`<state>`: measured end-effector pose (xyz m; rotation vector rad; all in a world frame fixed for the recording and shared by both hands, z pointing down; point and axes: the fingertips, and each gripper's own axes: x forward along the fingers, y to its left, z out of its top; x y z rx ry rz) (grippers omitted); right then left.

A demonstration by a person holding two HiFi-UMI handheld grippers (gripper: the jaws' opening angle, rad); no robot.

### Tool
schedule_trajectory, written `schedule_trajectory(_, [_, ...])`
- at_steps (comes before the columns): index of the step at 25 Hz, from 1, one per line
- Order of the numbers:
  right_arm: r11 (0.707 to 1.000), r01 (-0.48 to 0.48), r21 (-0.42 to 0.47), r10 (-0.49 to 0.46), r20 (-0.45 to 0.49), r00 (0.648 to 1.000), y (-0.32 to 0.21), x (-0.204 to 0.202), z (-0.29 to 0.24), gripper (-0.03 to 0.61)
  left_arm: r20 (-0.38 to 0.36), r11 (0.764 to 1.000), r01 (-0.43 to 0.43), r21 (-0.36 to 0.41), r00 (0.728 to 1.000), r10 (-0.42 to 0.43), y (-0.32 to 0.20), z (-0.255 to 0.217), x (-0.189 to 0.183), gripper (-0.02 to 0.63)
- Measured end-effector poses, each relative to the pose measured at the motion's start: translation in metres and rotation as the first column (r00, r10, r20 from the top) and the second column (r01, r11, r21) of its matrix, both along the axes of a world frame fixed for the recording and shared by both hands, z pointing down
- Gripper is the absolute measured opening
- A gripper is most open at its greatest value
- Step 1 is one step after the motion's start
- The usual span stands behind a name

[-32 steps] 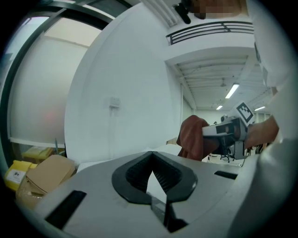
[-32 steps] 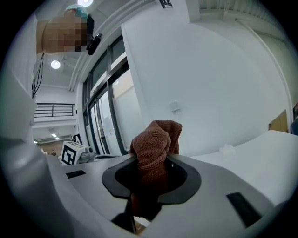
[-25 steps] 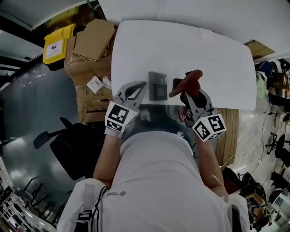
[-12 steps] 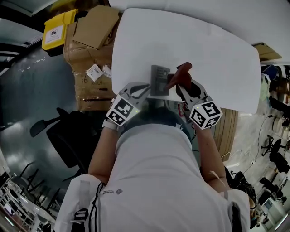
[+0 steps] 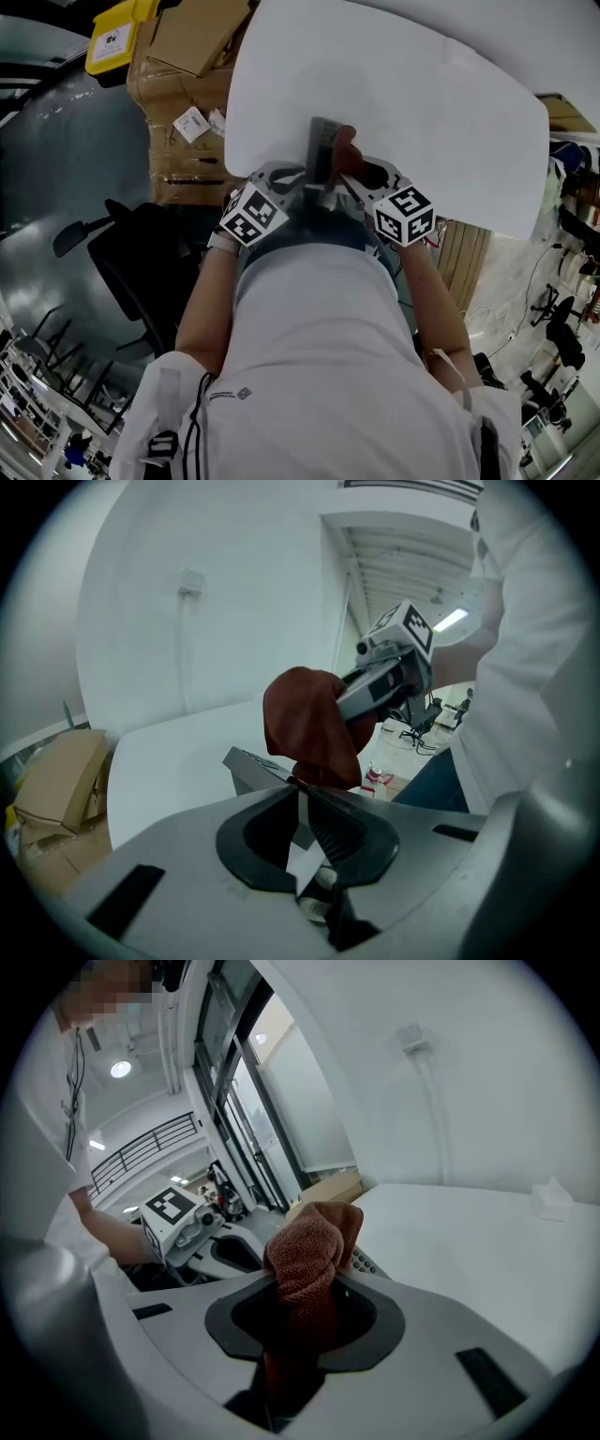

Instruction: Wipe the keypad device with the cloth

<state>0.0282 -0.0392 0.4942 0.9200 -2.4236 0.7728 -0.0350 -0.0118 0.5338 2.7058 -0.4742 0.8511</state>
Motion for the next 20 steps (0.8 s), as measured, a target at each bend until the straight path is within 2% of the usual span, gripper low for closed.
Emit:
schedule_trajectory(4, [0.996,0.069,-0.062,-0.07,-0.008,0.998,0.011,-0.013,0.02,0.101,0.019,1.0,0.014,-0.022,1.0,-0.013,0.002,0.011,0.002,0.015])
schedule_trajectory(13, [0.971,0.16,-0.175,-0.17,-0.041,0.985,0.028,-0.034,0.058,0.101,0.037,0.998,0.042,-0.046,0.999,-0.04,0.0,0.029,0.008,0.014])
schedule_trajectory(20, [0.962,0.145,-0.231,-0.16,-0.051,0.986,0.03,-0.037,0.078,0.101,0.043,0.997,0.048,-0.052,0.998,-0.046,0.0,0.037,0.009,0.014])
